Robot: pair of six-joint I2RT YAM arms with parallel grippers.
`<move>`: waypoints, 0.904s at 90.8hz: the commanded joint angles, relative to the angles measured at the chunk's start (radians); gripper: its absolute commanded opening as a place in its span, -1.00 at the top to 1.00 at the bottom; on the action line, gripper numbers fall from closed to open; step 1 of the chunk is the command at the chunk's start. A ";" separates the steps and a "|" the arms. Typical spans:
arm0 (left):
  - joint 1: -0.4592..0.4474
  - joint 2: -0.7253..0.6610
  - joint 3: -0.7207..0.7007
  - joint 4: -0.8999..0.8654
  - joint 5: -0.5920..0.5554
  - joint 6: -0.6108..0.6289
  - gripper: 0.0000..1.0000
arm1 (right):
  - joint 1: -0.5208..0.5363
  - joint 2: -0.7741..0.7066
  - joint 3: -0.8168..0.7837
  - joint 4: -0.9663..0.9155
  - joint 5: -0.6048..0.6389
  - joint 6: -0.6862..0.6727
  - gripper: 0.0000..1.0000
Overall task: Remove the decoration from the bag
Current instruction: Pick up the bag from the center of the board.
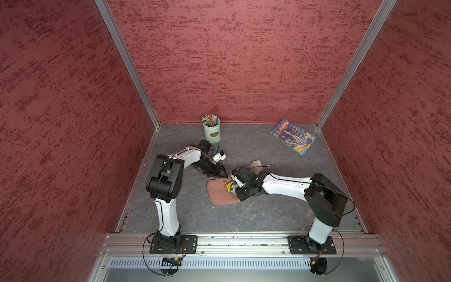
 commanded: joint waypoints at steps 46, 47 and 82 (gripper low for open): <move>0.000 0.021 -0.023 0.013 0.043 0.041 -0.20 | 0.000 0.032 -0.053 -0.039 0.039 -0.008 1.00; 0.000 0.018 -0.026 0.013 0.046 0.041 -0.19 | 0.000 0.033 -0.053 -0.040 0.039 -0.008 1.00; 0.002 -0.073 -0.110 0.023 0.042 0.038 0.30 | 0.000 0.043 -0.052 -0.032 0.035 -0.002 1.00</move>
